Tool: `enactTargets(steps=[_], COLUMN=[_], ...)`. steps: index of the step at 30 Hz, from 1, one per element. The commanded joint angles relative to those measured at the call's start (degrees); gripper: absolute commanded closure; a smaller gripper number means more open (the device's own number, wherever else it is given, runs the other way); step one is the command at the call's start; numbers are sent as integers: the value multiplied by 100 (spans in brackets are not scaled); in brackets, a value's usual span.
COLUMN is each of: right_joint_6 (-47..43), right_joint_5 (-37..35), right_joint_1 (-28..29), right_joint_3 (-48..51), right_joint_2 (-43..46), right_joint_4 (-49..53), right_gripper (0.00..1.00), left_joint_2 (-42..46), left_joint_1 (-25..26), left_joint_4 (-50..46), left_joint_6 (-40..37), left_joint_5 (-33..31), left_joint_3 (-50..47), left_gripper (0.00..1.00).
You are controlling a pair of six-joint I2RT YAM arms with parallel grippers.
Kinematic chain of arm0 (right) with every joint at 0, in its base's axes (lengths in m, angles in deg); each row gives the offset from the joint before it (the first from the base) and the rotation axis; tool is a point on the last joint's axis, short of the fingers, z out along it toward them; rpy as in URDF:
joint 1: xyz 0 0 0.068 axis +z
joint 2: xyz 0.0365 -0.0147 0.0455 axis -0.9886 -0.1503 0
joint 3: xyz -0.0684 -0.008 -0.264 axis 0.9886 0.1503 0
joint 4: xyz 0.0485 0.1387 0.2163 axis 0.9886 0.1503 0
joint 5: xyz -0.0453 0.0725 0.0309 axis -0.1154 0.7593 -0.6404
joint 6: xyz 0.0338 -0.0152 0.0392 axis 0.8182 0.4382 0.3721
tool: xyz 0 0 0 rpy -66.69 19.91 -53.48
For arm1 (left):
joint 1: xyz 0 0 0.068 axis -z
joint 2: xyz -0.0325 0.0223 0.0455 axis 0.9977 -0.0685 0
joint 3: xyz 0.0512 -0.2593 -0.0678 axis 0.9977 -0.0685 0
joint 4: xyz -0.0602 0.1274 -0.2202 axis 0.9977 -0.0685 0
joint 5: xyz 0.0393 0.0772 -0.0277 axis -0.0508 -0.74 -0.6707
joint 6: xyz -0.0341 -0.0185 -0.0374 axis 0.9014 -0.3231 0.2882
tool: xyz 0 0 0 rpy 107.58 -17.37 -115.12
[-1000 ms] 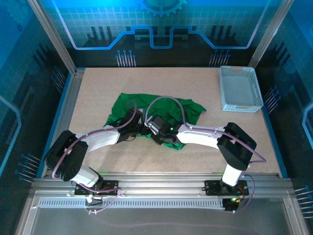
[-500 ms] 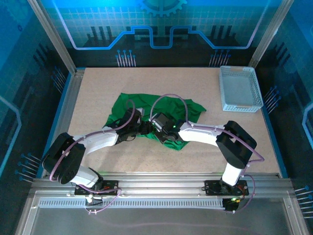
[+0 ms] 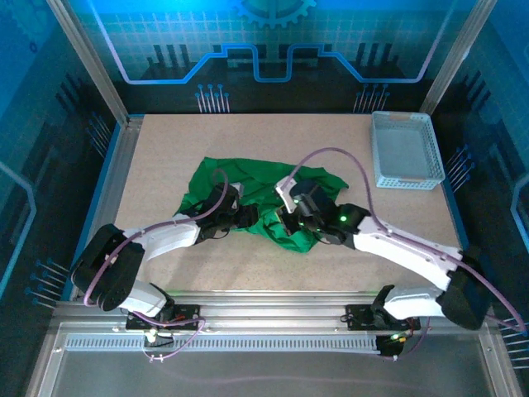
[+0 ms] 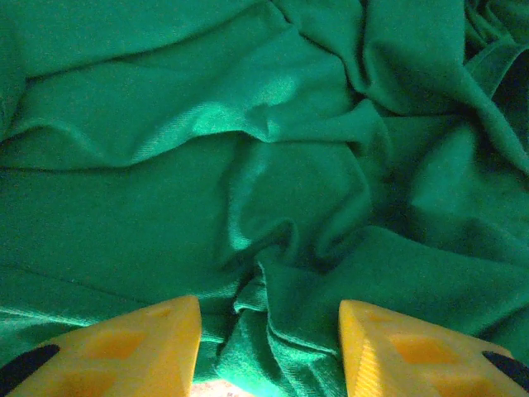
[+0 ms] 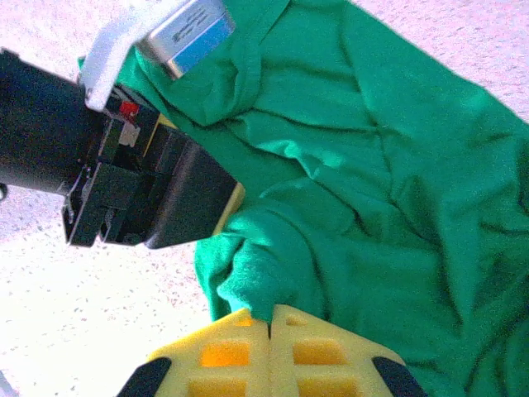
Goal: Fold the inside-out t-shirt
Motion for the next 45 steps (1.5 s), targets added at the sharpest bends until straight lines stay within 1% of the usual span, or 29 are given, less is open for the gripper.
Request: enactTargets(steps=[1, 4, 6, 8, 10, 11, 14, 16, 18, 20, 24, 30, 38, 40, 43, 45], right_joint_6=[201, 311, 424, 630, 714, 747, 803, 820, 831, 840, 850, 860, 818, 804, 801, 813], right_joint_5=[463, 879, 965, 945, 1310, 1416, 1599, 1647, 1723, 1834, 1914, 1927, 1790, 1750, 1759, 1769], right_joint_1=[-420, -878, -1155, -1466, -1718, -1746, -1744, -1742, -1740, -1736, -1668, -1543, -1500, -1498, -1498, -1490], right_joint_3=[269, 572, 760, 926, 1073, 1127, 1145, 1111, 1076, 1023, 968, 935, 853, 830, 817, 818], right_joint_2=[606, 1033, 1178, 1197, 1132, 1092, 995, 972, 981, 981, 1027, 1149, 1125, 1106, 1078, 1076], right_joint_4=[303, 293, 249, 244, 105, 24, -157, -219, -264, -283, -297, -309, -284, -283, -291, -301], right_gripper=[100, 100, 100, 100, 100, 100, 100, 100, 100, 100, 100, 100, 100, 100, 100, 100], left_joint_2=[-10, -86, -147, -183, -95, 9, 327, 440, 419, 271, -116, -599, -746, -670, -737, -807], left_joint_1=[-25, -26, -21, -13, 91, 224, 674, 1029, 1334, 1526, 1673, 1824, 1987, 2045, 2086, 2156], left_joint_4=[-123, -168, -210, -318, -338, -311, -155, -104, -105, -109, -92, -118, -174, -57, -124, -189], left_joint_6=[-82, -91, -99, -113, -201, -283, -622, -906, -1172, -1337, -1413, -1517, -1781, -1828, -1865, -1920], left_joint_5=[-109, -110, -87, -110, -162, -230, -339, -550, -764, -875, -884, -1030, -1252, -1301, -1376, -1542], left_joint_3=[202, 285, 361, 432, 448, 438, 445, 511, 659, 821, 1147, 1490, 1561, 1422, 1436, 1473], left_gripper=[52, 52, 52, 53, 53, 52, 47, 45, 44, 43, 42, 37, 37, 34, 32, 28])
